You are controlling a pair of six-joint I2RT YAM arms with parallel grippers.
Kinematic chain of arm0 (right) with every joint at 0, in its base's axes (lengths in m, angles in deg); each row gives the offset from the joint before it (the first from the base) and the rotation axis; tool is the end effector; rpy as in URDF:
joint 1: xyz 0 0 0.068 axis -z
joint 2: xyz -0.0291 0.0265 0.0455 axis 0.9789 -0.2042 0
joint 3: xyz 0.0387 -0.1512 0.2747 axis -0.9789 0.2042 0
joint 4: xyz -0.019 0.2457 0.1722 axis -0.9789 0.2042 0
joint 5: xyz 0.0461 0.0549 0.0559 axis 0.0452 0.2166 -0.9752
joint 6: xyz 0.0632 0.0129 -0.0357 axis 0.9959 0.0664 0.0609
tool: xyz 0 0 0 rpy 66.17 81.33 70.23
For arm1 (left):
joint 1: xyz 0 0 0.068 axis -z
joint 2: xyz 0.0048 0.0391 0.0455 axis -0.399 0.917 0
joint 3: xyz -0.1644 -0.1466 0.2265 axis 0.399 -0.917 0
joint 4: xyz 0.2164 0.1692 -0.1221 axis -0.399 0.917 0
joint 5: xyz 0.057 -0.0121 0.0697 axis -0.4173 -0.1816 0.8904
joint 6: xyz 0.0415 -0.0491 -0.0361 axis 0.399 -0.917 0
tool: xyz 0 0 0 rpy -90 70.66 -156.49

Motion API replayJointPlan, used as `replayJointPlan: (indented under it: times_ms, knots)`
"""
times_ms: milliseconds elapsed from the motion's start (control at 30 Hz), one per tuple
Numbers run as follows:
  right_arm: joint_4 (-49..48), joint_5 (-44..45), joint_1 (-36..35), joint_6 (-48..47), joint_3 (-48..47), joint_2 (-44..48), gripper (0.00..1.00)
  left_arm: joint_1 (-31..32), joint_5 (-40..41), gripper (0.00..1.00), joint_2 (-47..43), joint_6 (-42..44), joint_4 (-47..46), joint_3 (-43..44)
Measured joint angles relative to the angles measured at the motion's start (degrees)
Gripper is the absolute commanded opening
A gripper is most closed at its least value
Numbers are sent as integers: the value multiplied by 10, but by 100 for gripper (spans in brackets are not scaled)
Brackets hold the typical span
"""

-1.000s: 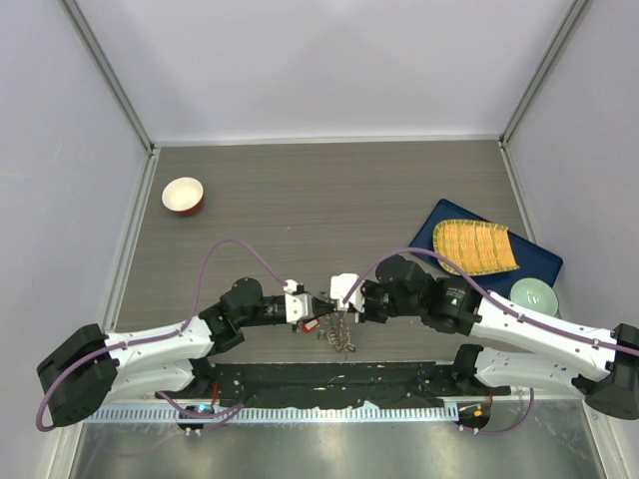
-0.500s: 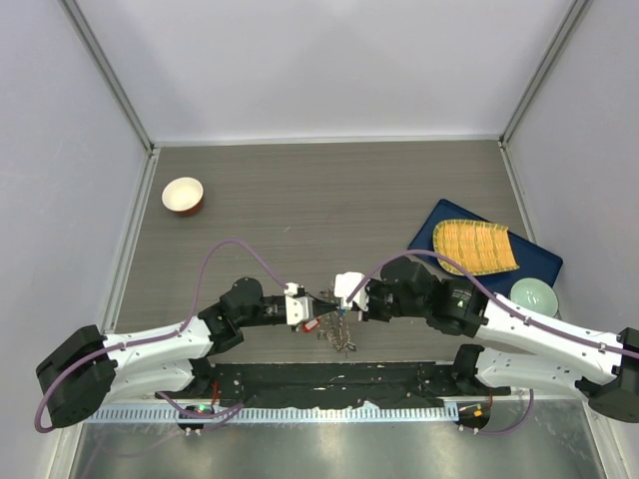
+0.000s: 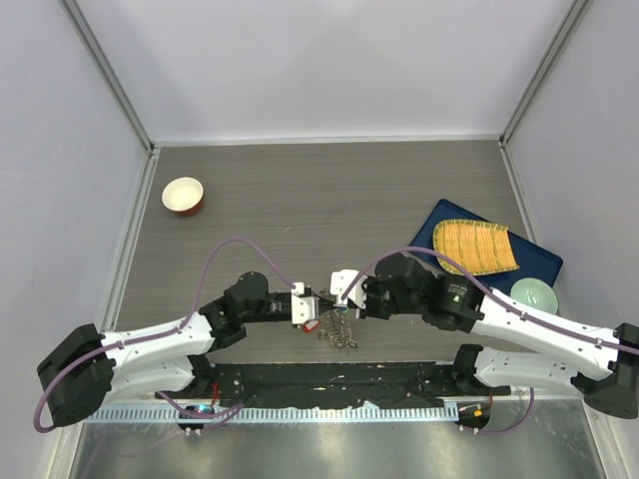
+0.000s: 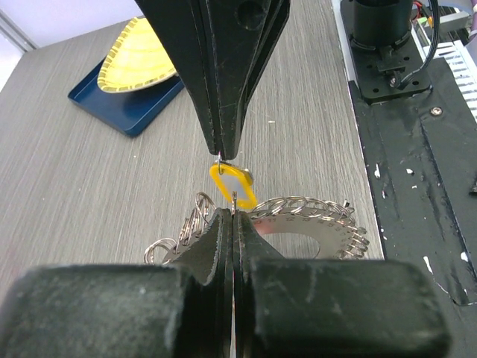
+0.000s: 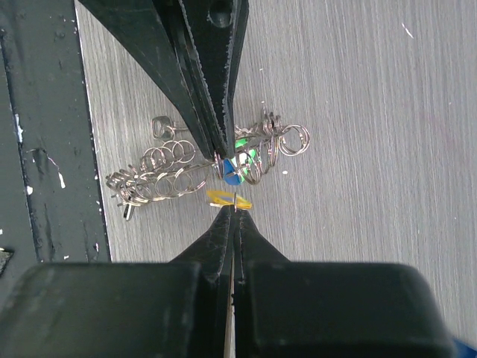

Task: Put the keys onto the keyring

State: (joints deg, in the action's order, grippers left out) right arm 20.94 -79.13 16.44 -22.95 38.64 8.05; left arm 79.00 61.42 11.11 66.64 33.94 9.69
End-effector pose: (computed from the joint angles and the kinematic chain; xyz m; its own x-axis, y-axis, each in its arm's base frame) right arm 0.1085 0.2138 0.3090 0.1548 -0.6781 -0.7185 -0.9448 0.1111 -0.3084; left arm 0.1162 -0.2209 0.2289 0.2663 0.1486 -0.9524 0.9589 0.0597 0.2774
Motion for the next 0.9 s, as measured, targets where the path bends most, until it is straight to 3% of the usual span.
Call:
replayJointPlan:
  times_ms: [900]
  knots:
    - [5, -34, 0, -11, -7, -17, 1, 3, -1, 0, 11, 9, 3, 4]
